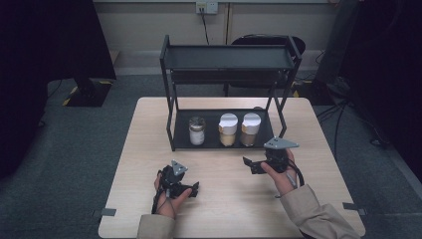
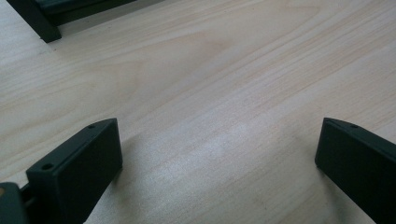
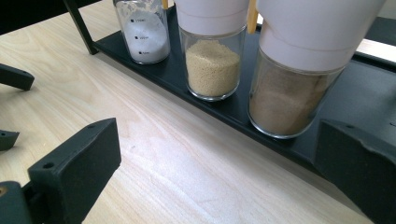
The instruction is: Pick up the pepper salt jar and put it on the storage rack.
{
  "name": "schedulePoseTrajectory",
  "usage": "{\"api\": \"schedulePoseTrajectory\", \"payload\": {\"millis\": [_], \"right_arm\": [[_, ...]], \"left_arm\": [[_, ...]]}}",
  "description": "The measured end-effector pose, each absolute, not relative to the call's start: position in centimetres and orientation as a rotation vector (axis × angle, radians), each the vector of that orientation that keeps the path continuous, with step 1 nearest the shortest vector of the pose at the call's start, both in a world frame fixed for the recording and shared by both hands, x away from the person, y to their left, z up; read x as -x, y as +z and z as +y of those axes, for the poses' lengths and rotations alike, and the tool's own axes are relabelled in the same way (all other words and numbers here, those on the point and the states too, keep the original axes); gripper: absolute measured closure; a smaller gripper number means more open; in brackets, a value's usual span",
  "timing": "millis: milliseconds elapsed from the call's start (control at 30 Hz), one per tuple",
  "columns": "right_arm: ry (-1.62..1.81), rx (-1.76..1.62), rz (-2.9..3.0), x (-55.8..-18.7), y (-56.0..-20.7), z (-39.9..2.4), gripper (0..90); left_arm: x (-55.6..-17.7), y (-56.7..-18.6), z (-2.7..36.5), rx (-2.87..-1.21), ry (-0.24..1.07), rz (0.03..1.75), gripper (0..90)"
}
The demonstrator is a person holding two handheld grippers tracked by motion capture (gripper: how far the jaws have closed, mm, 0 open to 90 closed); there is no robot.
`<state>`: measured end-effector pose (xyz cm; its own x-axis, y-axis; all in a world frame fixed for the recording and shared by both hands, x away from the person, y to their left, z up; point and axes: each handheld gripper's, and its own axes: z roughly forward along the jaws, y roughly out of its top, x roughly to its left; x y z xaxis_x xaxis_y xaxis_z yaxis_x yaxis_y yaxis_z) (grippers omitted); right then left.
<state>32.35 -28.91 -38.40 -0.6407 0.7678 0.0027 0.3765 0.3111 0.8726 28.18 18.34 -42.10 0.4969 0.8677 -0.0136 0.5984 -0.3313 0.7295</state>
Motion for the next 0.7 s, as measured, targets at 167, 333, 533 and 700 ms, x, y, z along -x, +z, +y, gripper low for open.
{"api": "schedulePoseTrajectory", "payload": {"millis": [167,333,533,700], "right_arm": [[1.274,-1.033,2.172,-32.3,-38.7,-29.4,0.2],[1.286,-1.033,2.173,-32.1,-38.8,-29.8,0.2],[1.287,-1.024,2.177,-31.8,-38.9,-30.2,0.2],[1.282,-1.034,2.179,-31.6,-39.1,-30.4,0.2]], "left_arm": [[-28.2,-42.1,18.3,-2.056,0.503,1.2,0.1],[-28.2,-42.1,18.3,-2.056,0.503,1.2,0.1],[-28.2,-42.1,18.3,-2.056,0.503,1.2,0.1],[-28.2,-42.1,18.3,-2.056,0.503,1.199,0.1]]}}
